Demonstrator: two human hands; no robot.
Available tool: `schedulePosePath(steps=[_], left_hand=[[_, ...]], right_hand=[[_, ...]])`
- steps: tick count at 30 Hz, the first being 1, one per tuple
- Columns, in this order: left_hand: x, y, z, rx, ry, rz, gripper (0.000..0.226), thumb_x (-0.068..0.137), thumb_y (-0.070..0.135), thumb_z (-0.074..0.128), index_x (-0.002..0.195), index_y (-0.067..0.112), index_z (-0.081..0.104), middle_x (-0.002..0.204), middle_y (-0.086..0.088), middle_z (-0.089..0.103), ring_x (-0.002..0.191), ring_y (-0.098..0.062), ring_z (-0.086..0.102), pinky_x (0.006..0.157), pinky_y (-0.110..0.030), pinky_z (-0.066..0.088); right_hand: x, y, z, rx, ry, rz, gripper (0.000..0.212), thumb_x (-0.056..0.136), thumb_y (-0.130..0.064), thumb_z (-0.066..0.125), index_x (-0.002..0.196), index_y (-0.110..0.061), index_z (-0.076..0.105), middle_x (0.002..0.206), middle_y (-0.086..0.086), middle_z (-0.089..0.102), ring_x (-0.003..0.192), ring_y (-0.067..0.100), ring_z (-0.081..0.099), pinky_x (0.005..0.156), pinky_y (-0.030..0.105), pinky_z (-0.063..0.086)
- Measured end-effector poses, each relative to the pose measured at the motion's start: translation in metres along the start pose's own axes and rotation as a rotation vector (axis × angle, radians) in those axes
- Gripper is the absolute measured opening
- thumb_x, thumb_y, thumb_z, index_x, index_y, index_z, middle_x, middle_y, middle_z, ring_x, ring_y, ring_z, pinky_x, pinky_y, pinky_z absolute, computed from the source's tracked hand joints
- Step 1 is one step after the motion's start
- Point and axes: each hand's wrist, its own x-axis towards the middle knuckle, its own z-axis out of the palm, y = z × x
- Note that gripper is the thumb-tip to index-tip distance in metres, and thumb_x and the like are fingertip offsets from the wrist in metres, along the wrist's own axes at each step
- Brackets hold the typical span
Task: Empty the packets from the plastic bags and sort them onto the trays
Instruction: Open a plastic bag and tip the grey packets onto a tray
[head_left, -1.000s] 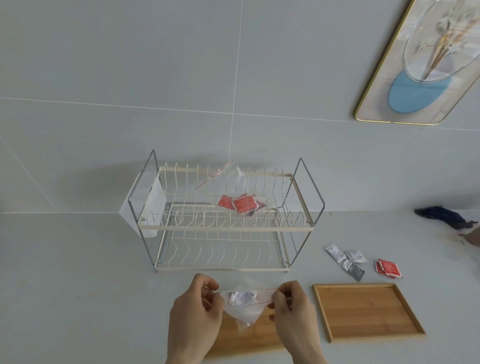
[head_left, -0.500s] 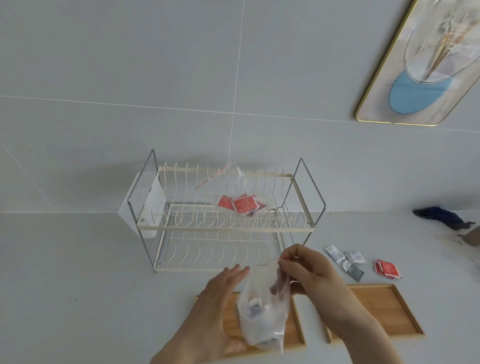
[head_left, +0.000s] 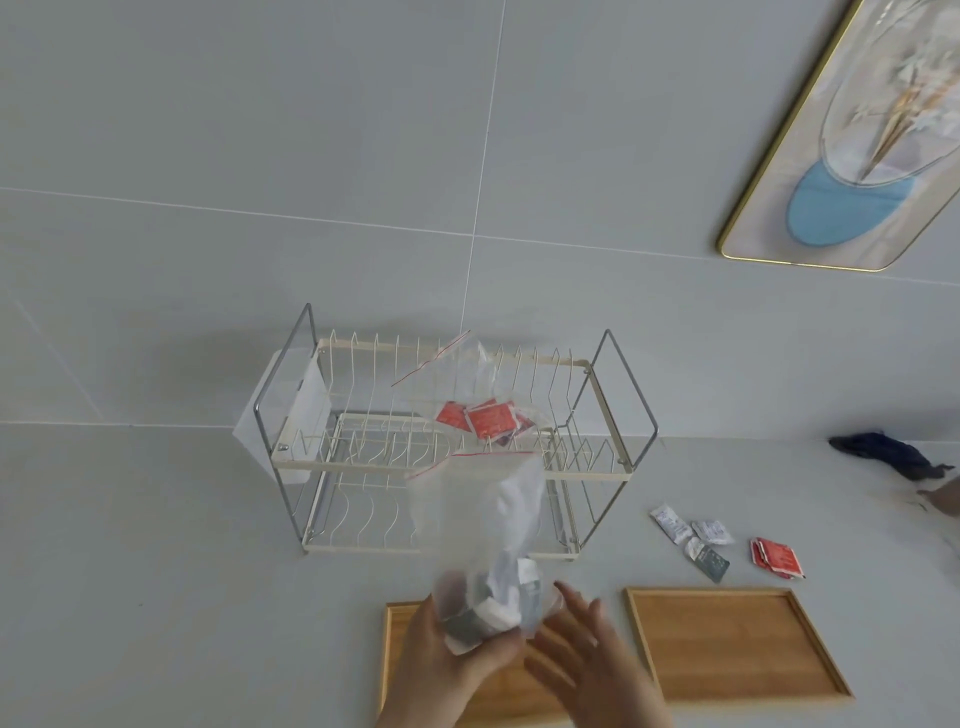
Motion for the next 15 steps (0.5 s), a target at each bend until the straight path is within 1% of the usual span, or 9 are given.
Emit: schedulePosePath(steps=[2, 3, 4, 6, 8, 10, 11, 13, 15], left_hand=[[-0.002, -0.002, 0.006, -0.07, -0.02, -0.057, 0.043, 0.066, 0.031, 0.085, 0.105, 0.023, 0.069, 0.098, 0.001, 0.078, 0.094, -0.017, 0.073, 0.081, -0.021, 0.053], [-0.003, -0.002, 0.01, -0.081, -0.055, -0.079, 0.04, 0.071, 0.031, 0.081, 0.107, 0.023, 0.068, 0.1, 0.004, 0.077, 0.097, -0.013, 0.072, 0.083, -0.02, 0.053], [-0.005, -0.001, 0.015, -0.079, -0.1, -0.097, 0.036, 0.075, 0.031, 0.077, 0.109, 0.024, 0.068, 0.102, 0.008, 0.076, 0.099, -0.008, 0.071, 0.085, -0.019, 0.052], [-0.007, -0.004, 0.02, -0.088, -0.151, -0.125, 0.04, 0.077, 0.036, 0.07, 0.116, 0.029, 0.067, 0.108, 0.013, 0.075, 0.106, -0.003, 0.068, 0.091, -0.019, 0.048], [-0.007, -0.011, 0.019, -0.078, -0.117, -0.174, 0.053, 0.071, 0.048, 0.07, 0.122, 0.038, 0.064, 0.116, 0.017, 0.072, 0.112, -0.001, 0.064, 0.101, -0.027, 0.047], [-0.005, -0.013, 0.013, -0.049, -0.076, -0.195, 0.059, 0.065, 0.061, 0.069, 0.121, 0.045, 0.06, 0.12, 0.019, 0.069, 0.111, -0.001, 0.065, 0.103, -0.034, 0.049], [-0.004, -0.012, 0.009, -0.044, -0.064, -0.188, 0.061, 0.064, 0.065, 0.068, 0.122, 0.047, 0.057, 0.121, 0.018, 0.069, 0.108, 0.0, 0.066, 0.099, -0.033, 0.051], [-0.001, -0.01, 0.0, -0.037, -0.005, -0.157, 0.071, 0.064, 0.069, 0.068, 0.128, 0.048, 0.048, 0.123, 0.018, 0.066, 0.103, 0.004, 0.066, 0.088, -0.026, 0.052], [0.004, -0.012, -0.013, -0.032, 0.116, -0.137, 0.086, 0.061, 0.068, 0.072, 0.137, 0.047, 0.038, 0.128, 0.017, 0.058, 0.104, 0.002, 0.064, 0.085, -0.023, 0.05]], right_hand=[[-0.011, 0.02, 0.01, 0.003, -0.13, 0.051, 0.111, 0.044, -0.058, 0.095, 0.139, -0.021, 0.054, 0.131, 0.011, 0.07, 0.118, 0.035, 0.067, 0.105, 0.056, 0.047], [-0.014, 0.026, 0.015, 0.052, -0.171, 0.052, 0.101, 0.049, -0.047, 0.097, 0.137, -0.017, 0.057, 0.132, 0.015, 0.068, 0.119, 0.037, 0.066, 0.104, 0.056, 0.049], [-0.013, 0.031, 0.018, 0.109, -0.174, 0.047, 0.09, 0.053, -0.036, 0.099, 0.131, -0.012, 0.061, 0.128, 0.018, 0.07, 0.115, 0.038, 0.068, 0.096, 0.053, 0.056], [-0.008, 0.036, 0.023, 0.189, -0.114, 0.009, 0.061, 0.067, -0.022, 0.085, 0.123, -0.009, 0.066, 0.116, 0.023, 0.074, 0.105, 0.04, 0.073, 0.081, 0.049, 0.062], [-0.001, 0.036, 0.025, 0.21, -0.043, -0.021, 0.045, 0.081, -0.014, 0.066, 0.126, -0.008, 0.064, 0.116, 0.024, 0.074, 0.106, 0.042, 0.072, 0.087, 0.05, 0.057], [0.006, 0.034, 0.022, 0.183, -0.015, -0.033, 0.04, 0.088, -0.01, 0.06, 0.128, -0.012, 0.064, 0.12, 0.024, 0.073, 0.112, 0.044, 0.068, 0.095, 0.052, 0.052], [0.007, 0.033, 0.019, 0.162, -0.012, -0.039, 0.04, 0.088, -0.009, 0.06, 0.127, -0.015, 0.064, 0.121, 0.022, 0.073, 0.113, 0.044, 0.068, 0.096, 0.052, 0.051], [0.007, 0.03, 0.011, 0.097, -0.015, -0.046, 0.042, 0.083, -0.01, 0.064, 0.124, -0.018, 0.066, 0.12, 0.02, 0.074, 0.108, 0.041, 0.07, 0.091, 0.05, 0.054], [0.009, 0.028, 0.001, -0.052, 0.013, -0.071, 0.038, 0.086, -0.008, 0.067, 0.123, -0.017, 0.067, 0.115, 0.018, 0.076, 0.103, 0.036, 0.073, 0.085, 0.047, 0.057]])
